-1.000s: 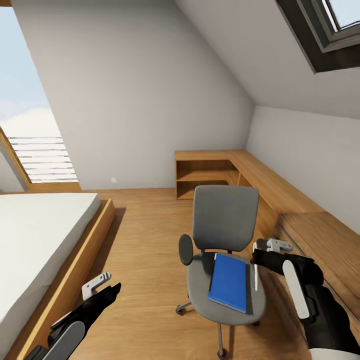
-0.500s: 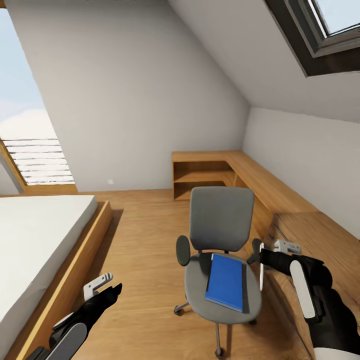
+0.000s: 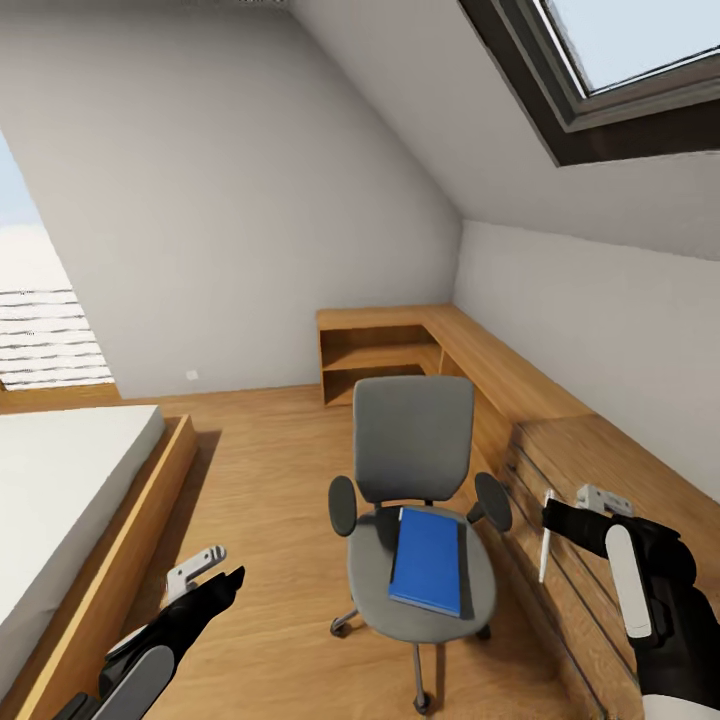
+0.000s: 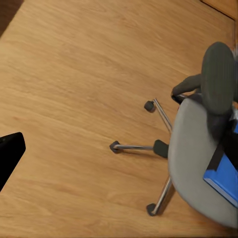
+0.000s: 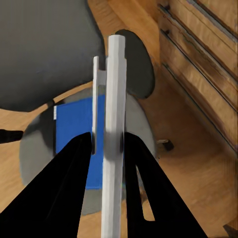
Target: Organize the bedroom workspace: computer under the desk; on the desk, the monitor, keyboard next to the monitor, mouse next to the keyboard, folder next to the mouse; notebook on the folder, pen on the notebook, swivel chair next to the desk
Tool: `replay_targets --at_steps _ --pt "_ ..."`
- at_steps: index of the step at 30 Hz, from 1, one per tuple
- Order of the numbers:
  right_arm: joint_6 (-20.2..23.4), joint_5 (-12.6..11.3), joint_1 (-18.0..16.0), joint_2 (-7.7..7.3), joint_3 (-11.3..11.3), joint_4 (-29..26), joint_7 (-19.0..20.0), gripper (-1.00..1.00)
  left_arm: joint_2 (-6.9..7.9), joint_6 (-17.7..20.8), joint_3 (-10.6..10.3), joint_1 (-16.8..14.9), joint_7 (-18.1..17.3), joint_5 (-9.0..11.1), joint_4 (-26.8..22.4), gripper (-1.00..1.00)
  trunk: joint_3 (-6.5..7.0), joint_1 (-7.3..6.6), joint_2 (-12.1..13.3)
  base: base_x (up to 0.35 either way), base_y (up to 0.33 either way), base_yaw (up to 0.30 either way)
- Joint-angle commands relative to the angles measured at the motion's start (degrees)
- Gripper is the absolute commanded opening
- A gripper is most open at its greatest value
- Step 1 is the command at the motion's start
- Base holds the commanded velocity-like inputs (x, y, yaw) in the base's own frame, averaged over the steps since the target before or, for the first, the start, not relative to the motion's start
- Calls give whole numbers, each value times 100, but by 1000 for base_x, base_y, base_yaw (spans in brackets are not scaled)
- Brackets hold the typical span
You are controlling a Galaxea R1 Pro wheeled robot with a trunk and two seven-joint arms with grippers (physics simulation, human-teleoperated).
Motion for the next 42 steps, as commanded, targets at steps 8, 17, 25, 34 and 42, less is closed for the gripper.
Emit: replay_targets --at_steps 8,17,25,34,42 --pt "4 432 -3 18 -72 4 -490 -100 5 3 -88 -7 41 16 -22 100 141 -129 231 0 0 -214" --pt "-4 491 -5 32 -74 5 -556 -100 -3 -6 -524 -7 335 -290 -120 100 190 -129 231 0 0 -234" --pt "12 482 -3 42 -75 2 -558 -100 -3 -5 -854 -7 450 -319 -166 100 231 -129 231 0 0 -254" --pt "0 473 -2 49 -67 22 -558 -100 -3 -8 -916 -7 468 -341 -173 100 264 -129 231 0 0 -273" --pt "-10 476 -3 52 -66 35 -558 -100 -3 -8 -982 -7 478 -481 -174 100 270 -129 231 0 0 -291"
